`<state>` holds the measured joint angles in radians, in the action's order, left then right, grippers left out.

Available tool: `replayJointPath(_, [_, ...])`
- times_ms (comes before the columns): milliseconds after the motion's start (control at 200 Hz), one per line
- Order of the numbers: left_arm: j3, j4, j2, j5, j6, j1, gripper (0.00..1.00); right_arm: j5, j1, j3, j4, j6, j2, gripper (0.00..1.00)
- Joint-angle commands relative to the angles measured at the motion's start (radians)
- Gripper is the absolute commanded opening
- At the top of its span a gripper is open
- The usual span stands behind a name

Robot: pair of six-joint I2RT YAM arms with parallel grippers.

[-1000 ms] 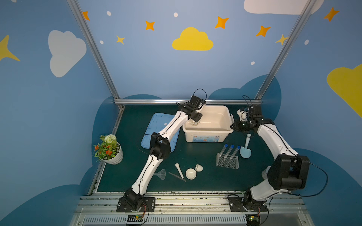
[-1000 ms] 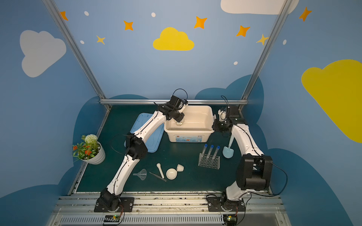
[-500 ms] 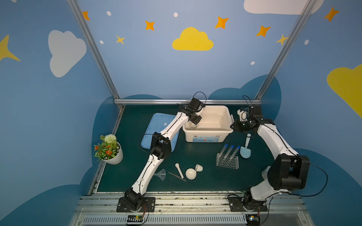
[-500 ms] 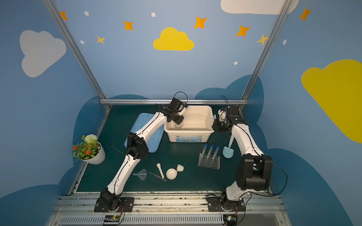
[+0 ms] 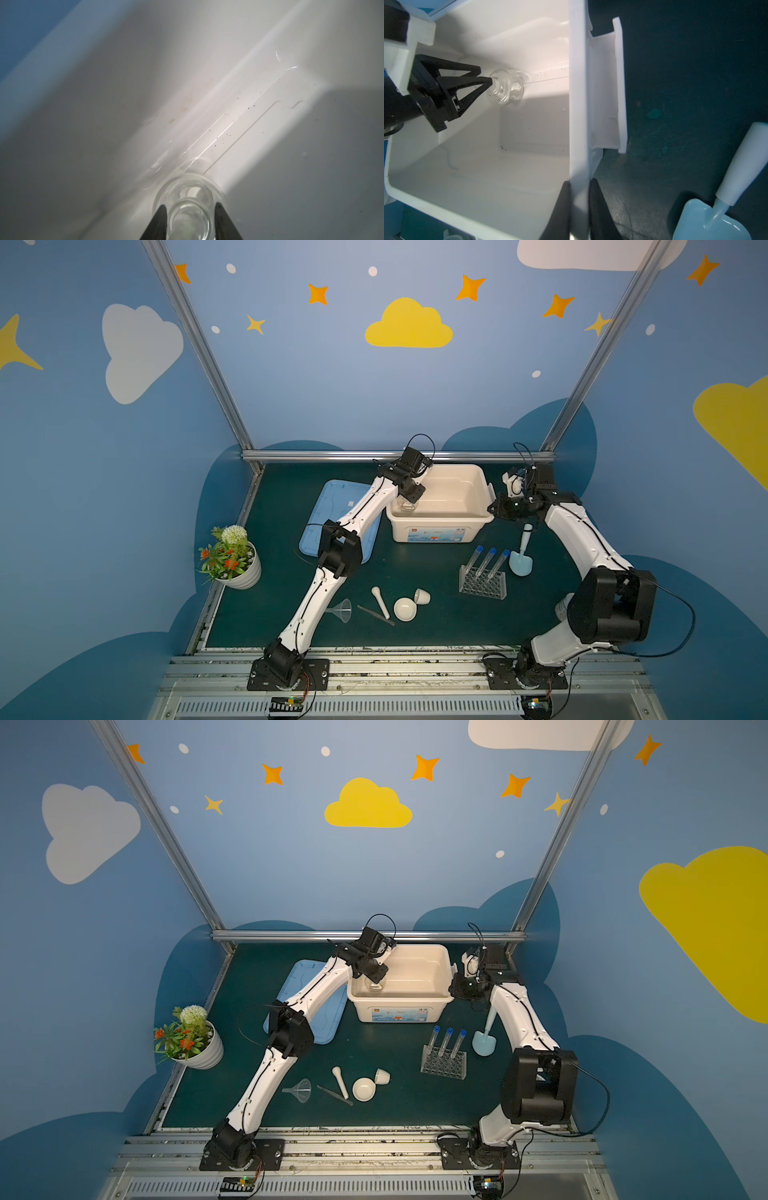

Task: Organize the chemistry lab equipment
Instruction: 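Open the left gripper to release the flask and raise it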

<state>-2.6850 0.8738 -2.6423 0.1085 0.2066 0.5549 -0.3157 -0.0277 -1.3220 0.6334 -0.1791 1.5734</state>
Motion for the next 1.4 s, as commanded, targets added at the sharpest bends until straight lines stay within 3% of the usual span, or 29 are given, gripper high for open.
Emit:
replayJointPath(0, [0.004,-0.011,-0.004,0.004,-0.015,-0.013,0.48,0.001,-0.004,-0.009,0.031,-0.006,0.017,0.11])
replayJointPath(265, [-0.001,-0.024,0.045,-0.010,-0.038,-0.010,0.89,0.011,-0.003,-0.008,0.029,-0.014,0.017,0.11])
replayJointPath(375, [0.001,-0.022,0.083,-0.007,-0.052,-0.010,0.99,0.013,-0.004,-0.005,0.028,-0.018,0.017,0.10])
replayJointPath(526, [0.002,0.003,0.143,0.020,-0.073,-0.013,1.00,0.015,-0.003,-0.004,0.025,-0.021,0.018,0.10])
replayJointPath(746, [0.089,-0.043,0.280,-0.059,-0.163,-0.014,1.00,0.017,-0.004,0.004,0.020,-0.029,0.017,0.09])
replayJointPath(1041, [0.427,-0.096,0.499,-0.168,-0.289,-0.031,1.00,0.020,-0.001,0.012,0.017,-0.029,0.010,0.09])
replayJointPath(1271, [0.758,-0.282,0.672,-0.291,-0.392,-0.057,1.00,0.015,-0.001,0.017,0.016,-0.035,0.009,0.09])
replayJointPath(1397, [0.852,-0.320,0.714,-0.299,-0.428,-0.069,1.00,0.014,-0.002,0.020,0.015,-0.037,0.007,0.09])
